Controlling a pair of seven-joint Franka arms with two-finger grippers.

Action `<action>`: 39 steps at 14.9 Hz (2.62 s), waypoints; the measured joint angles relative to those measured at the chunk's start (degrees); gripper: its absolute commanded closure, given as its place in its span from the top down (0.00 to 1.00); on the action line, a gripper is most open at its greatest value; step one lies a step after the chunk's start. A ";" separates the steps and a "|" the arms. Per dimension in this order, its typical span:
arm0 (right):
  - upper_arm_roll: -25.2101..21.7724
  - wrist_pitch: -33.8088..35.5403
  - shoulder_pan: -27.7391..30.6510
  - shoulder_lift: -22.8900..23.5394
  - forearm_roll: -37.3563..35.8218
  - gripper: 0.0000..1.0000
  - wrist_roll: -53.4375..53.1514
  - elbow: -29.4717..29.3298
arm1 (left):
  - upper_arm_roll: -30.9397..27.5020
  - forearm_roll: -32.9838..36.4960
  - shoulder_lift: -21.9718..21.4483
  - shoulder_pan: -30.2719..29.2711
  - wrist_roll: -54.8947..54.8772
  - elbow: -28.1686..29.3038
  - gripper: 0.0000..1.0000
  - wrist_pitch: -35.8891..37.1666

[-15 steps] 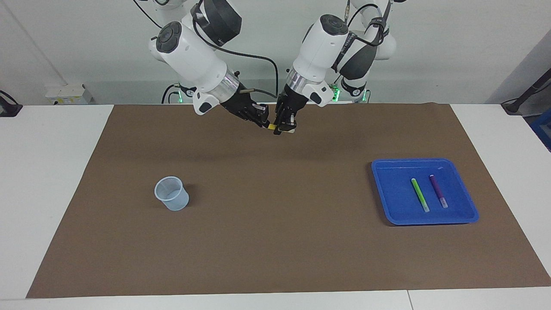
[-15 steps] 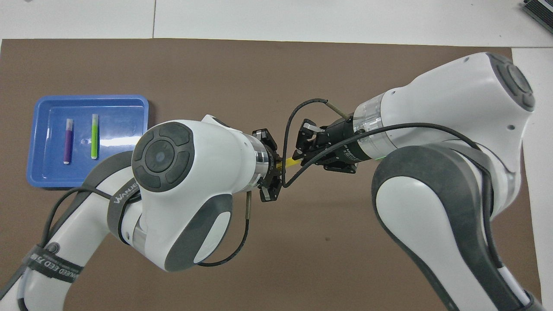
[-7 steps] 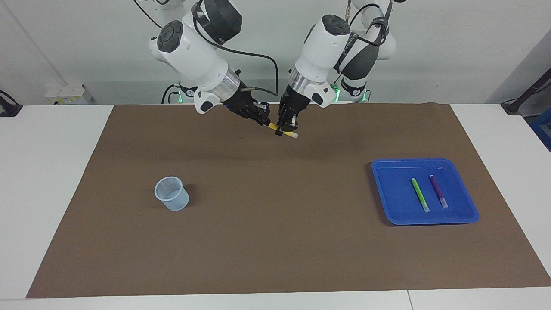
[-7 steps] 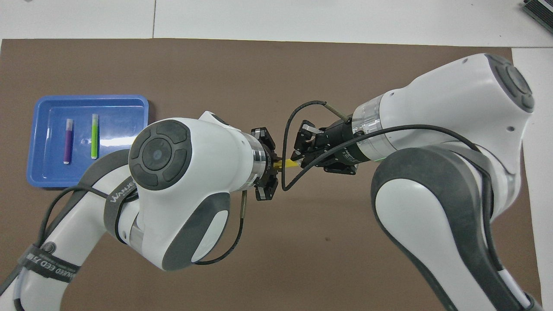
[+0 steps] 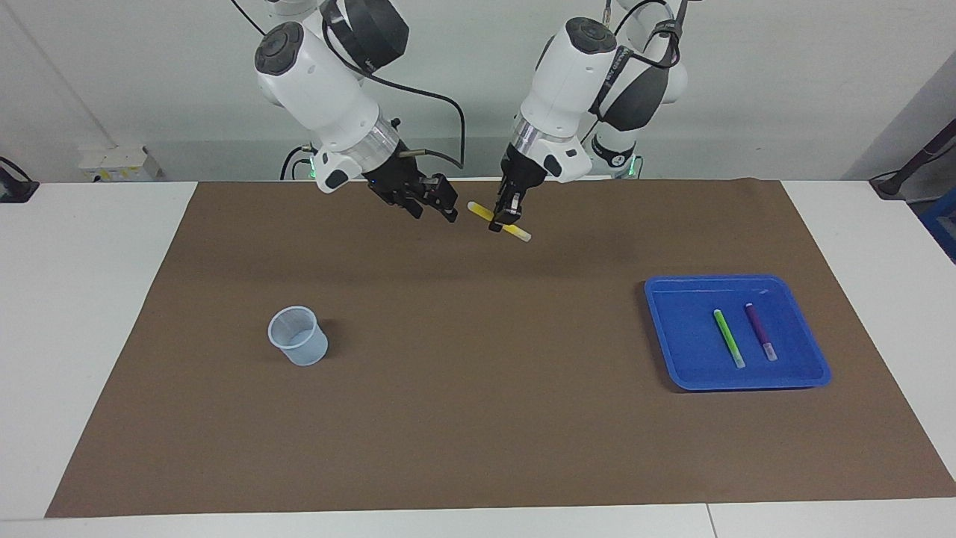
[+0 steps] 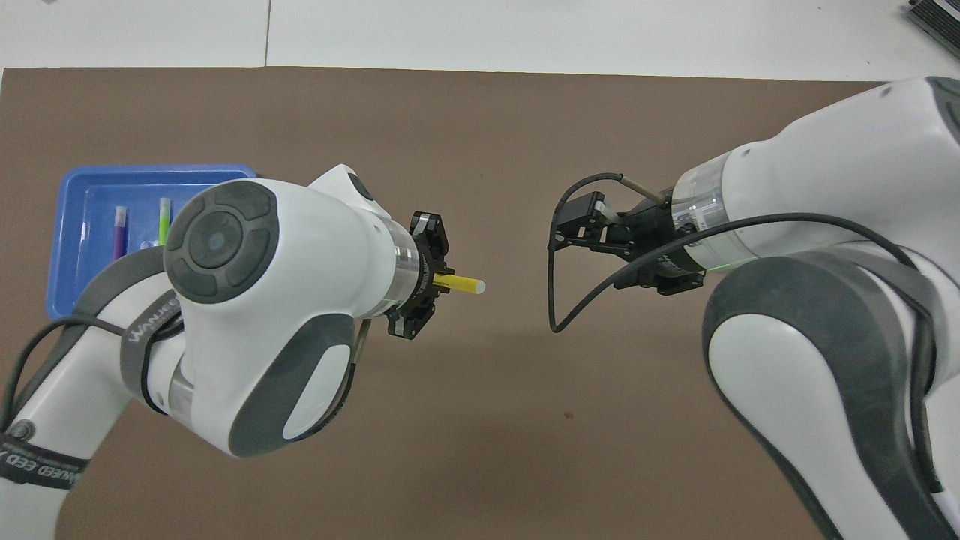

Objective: Right arm passes pens to left for tray arrangement
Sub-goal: 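Carry the yellow pen to the tray while the right gripper withdraws, then lower the yellow pen into the tray beside the green pen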

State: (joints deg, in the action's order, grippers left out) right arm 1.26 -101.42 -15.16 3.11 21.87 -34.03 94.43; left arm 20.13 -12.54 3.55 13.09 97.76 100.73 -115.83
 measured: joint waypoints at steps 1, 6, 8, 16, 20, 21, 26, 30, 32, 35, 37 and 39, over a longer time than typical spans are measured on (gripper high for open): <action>-0.06 1.07 1.41 -0.61 -2.07 1.00 3.06 0.00 | -0.08 0.01 -0.02 -1.69 -4.76 0.01 0.00 0.70; -0.29 4.51 9.46 -3.07 -11.34 1.00 20.62 0.00 | -0.35 0.02 -0.17 -9.93 -26.02 0.24 0.00 5.03; -0.39 5.41 13.58 -3.53 -11.83 1.00 26.70 0.00 | -0.37 0.09 -0.73 -12.42 -33.52 1.69 0.00 5.23; -0.25 7.58 15.79 -4.33 -18.79 1.00 30.36 -0.21 | -0.61 0.15 -1.84 -26.16 -72.07 6.60 0.00 4.01; -0.22 8.48 16.06 -4.36 -18.85 1.00 30.36 -0.10 | -0.63 0.15 -0.02 -28.96 -87.60 8.80 0.00 -1.23; -0.22 9.01 16.06 -4.38 -18.85 1.00 30.36 -0.10 | -0.64 0.15 0.70 -29.44 -91.26 8.94 0.00 -2.55; -0.23 10.14 16.08 -4.54 -18.86 1.00 30.36 -0.11 | -0.66 3.35 5.45 -31.56 -101.01 9.95 0.00 -8.53; -0.17 11.62 16.08 -4.68 -18.86 1.00 30.36 -0.11 | -0.55 8.14 9.90 -31.57 -101.30 10.13 0.00 -12.70; -0.16 11.62 16.08 -4.69 -18.86 1.00 30.36 -0.11 | -0.68 8.44 11.03 -31.72 -101.40 10.40 0.00 -13.40; -0.07 12.75 16.05 -4.70 -18.91 1.00 30.42 -0.11 | -0.69 8.55 11.59 -32.22 -101.89 12.19 0.00 -15.42; -0.02 13.49 16.04 -4.74 -19.80 1.00 32.62 -0.11 | -0.72 8.55 12.36 -32.27 -101.95 13.78 0.00 -18.16; -0.06 13.50 16.06 -4.76 -20.87 1.00 34.89 -0.11 | -0.72 8.55 13.32 -32.28 -101.95 14.34 0.00 -20.15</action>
State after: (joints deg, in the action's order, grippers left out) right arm 1.20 -87.91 0.90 -1.65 1.00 0.86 94.31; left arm 19.41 -3.99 16.87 -19.19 -4.20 115.07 -135.97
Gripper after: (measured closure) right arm 0.000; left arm 0.815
